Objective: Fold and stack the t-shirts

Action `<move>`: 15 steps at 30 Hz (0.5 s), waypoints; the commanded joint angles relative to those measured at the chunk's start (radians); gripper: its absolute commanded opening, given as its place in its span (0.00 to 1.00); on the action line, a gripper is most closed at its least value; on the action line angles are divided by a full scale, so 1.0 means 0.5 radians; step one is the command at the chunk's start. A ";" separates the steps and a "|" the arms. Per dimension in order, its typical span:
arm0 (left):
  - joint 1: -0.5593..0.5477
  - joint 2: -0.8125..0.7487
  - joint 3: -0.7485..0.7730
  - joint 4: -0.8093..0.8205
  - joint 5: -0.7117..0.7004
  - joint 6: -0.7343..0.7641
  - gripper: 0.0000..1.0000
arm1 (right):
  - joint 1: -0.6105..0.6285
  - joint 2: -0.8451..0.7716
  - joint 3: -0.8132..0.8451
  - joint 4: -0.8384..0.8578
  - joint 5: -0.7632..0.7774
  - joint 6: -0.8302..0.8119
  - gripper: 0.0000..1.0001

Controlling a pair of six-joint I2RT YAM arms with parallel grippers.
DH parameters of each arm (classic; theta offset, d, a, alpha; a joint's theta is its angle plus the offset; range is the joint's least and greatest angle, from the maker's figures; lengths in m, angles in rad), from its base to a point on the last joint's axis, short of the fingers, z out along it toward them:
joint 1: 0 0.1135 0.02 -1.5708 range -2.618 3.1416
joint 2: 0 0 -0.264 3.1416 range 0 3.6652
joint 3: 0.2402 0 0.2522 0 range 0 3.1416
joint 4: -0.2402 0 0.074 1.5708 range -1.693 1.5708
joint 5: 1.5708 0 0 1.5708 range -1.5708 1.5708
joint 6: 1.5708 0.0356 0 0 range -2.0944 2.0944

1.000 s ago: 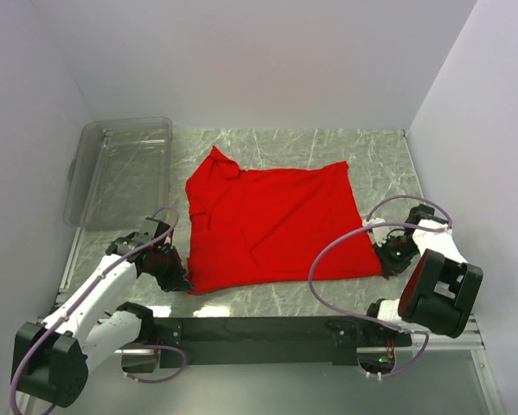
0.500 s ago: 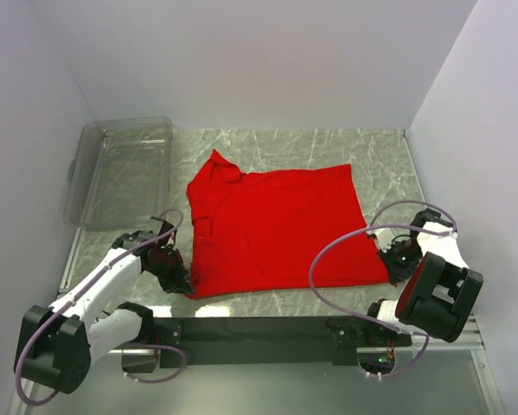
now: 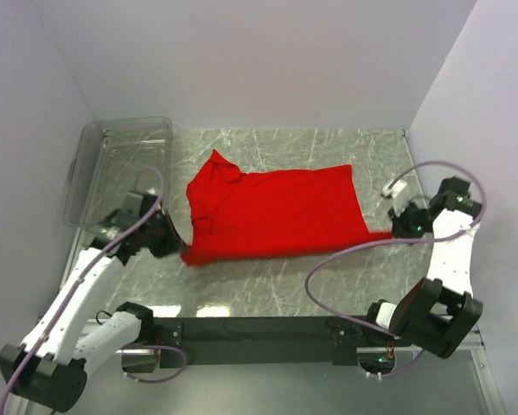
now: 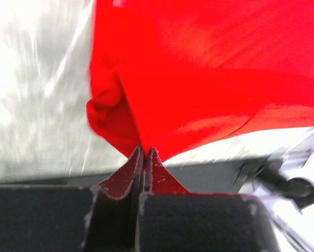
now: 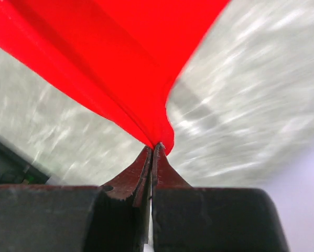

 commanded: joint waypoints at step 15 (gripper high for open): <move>-0.002 -0.161 1.671 0.652 -0.922 0.691 0.01 | -0.014 -0.318 1.557 0.149 -0.974 0.792 0.00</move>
